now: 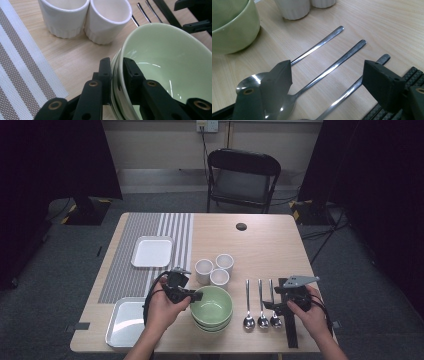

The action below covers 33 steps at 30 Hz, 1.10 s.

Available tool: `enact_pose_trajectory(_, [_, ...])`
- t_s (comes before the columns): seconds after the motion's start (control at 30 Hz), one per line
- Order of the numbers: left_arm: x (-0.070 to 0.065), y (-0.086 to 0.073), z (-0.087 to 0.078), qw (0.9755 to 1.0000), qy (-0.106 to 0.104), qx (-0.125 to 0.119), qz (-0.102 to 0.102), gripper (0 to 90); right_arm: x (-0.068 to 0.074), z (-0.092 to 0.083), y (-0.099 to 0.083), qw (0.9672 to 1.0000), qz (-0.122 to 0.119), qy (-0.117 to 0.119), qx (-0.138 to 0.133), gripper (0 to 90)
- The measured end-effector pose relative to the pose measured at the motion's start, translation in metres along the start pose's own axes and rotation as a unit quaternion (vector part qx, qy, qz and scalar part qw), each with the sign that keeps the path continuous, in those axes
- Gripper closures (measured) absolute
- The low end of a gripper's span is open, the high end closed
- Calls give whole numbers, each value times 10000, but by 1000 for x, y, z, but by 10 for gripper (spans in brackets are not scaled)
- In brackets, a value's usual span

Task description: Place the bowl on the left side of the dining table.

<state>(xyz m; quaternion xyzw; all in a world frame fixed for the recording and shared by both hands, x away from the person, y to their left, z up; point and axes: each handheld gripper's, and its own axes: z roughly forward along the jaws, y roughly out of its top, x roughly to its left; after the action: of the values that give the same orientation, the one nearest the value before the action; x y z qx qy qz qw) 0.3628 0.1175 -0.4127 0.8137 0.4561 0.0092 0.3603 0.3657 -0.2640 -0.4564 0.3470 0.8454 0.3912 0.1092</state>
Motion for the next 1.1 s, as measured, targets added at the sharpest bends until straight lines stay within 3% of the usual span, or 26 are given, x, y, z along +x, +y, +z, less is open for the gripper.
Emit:
enact_pose_trajectory(0.17, [-3,0,0,9999,93,15,113,802,0,1,-1,10000,2,13,27,232])
enact_pose_trajectory(0.33, [-7,-1,0,9991,219,-48,367,814,0,1,-1,10000,1,21,37,232])
enact_pose_trajectory(0.6, [-7,-2,-4,9983,226,-118,525,825,-1,1,-1,10000,55,57,24,232])
enact_pose_trajectory(0.77, [-7,-2,-7,9985,217,-195,467,835,-2,2,-2,10000,53,59,39,232])
enact_pose_trajectory(0.8, [-5,-2,-10,9988,50,-332,359,839,-2,2,-2,10000,52,56,35,232])
enact_pose_trajectory(0.87, [-8,0,-13,9980,190,-213,570,834,-2,1,-2,10000,62,36,43,232])
enact_pose_trajectory(0.93, [-8,0,-11,9985,150,-101,512,848,-2,1,-2,10000,63,33,42,232])
enact_pose_trajectory(1.1, [-7,0,-11,9986,47,-140,509,850,-2,1,-2,9999,81,55,20,232])
